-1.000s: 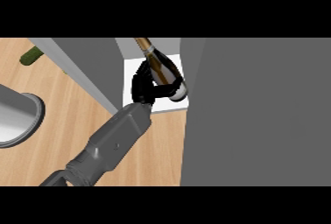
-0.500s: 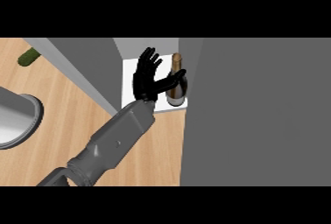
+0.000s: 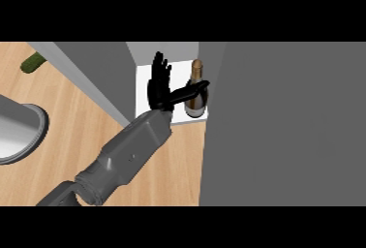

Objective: Pick up the wine, place it into the cabinet and close the cabinet

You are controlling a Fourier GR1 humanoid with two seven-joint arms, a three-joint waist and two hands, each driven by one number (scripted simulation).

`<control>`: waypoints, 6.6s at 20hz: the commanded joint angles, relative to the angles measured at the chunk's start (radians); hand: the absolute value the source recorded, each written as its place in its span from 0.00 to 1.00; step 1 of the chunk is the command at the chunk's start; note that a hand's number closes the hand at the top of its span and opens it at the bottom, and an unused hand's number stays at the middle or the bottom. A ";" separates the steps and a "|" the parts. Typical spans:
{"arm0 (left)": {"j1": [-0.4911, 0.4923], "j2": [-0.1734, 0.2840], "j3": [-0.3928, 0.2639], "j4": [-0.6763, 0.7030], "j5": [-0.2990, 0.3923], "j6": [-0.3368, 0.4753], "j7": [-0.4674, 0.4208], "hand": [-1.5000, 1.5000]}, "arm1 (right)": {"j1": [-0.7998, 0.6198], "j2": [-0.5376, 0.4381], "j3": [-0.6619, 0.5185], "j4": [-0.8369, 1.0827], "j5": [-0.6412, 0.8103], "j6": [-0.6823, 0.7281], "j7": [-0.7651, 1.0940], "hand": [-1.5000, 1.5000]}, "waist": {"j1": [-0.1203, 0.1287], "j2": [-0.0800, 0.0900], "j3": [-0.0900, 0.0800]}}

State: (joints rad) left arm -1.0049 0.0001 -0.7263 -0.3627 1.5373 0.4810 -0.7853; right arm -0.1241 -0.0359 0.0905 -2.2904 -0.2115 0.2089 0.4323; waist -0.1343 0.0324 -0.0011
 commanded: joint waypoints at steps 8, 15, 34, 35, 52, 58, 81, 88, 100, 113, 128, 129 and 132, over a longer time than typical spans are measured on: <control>-0.077 0.000 -0.091 0.018 -0.027 0.027 -0.014 0.00 | -0.013 0.009 -0.012 0.059 0.021 -0.005 -0.036 0.00 | 0.037 -0.005 0.000; -0.073 0.000 -0.098 -0.074 0.017 0.080 -0.079 0.00 | 0.011 -0.005 0.007 0.008 0.010 0.006 -0.002 0.00 | 0.042 -0.014 0.001; 0.088 0.000 -0.242 -0.283 0.023 0.082 -0.178 0.00 | 0.062 0.008 0.030 -0.070 0.056 -0.049 0.063 0.00 | 0.098 -0.028 0.001; 0.106 0.000 -0.236 -0.296 -0.008 0.083 -0.175 0.00 | 0.007 -0.028 -0.079 -0.055 -0.039 -0.043 0.079 0.00 | 0.113 -0.030 0.001; 0.396 0.161 -0.204 -0.646 -0.305 0.051 -0.136 0.00 | 0.008 -0.021 -0.059 -0.064 0.007 -0.071 0.099 0.00 | 0.140 -0.035 0.001; 0.492 0.307 -0.238 -0.967 -0.382 0.120 -0.024 0.00 | 0.039 -0.037 -0.090 -0.051 0.025 -0.046 0.050 0.00 | 0.145 -0.037 0.002; 0.973 0.839 -0.114 -1.561 -0.470 -0.080 -0.022 1.00 | 0.239 -0.060 0.272 -0.237 -0.086 0.174 0.111 1.00 | 0.142 -0.041 0.001; 1.161 1.024 0.041 -1.594 -0.385 -0.284 -0.104 0.00 | 0.118 0.020 0.542 -0.240 0.017 0.054 0.260 1.00 | 0.158 -0.046 -0.002; 1.333 1.121 0.222 -1.475 -0.279 -0.484 -0.179 0.00 | -0.235 0.035 0.912 -0.009 0.252 -0.399 0.285 1.00 | 0.173 -0.050 -0.004; 1.446 1.226 0.354 -1.360 -0.266 -0.726 -0.219 0.00 | -0.540 0.028 0.742 0.176 0.219 -0.687 0.212 1.00 | 0.204 -0.038 -0.004; 1.528 1.224 0.501 -1.230 -0.264 -0.938 -0.190 0.00 | -0.961 0.036 0.338 0.799 -0.092 -0.487 0.005 1.00 | 0.197 -0.027 -0.001; 1.530 1.225 0.514 -1.263 -0.257 -0.895 -0.173 0.00 | -0.978 0.036 0.381 0.839 -0.103 -0.486 -0.025 1.00 | 0.195 -0.028 0.000; 1.537 1.223 0.537 -1.279 -0.254 -0.893 -0.171 0.00 | -0.971 0.012 0.294 0.875 -0.268 -0.256 0.045 1.00 | 0.206 -0.023 0.001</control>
State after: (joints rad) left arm 0.5188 1.2238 -0.2221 -1.6502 1.2774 -0.3271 -0.9148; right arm -1.0675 -0.0077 0.4411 -1.4980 -0.3430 -0.2182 0.4633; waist 0.0668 0.0058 -0.0002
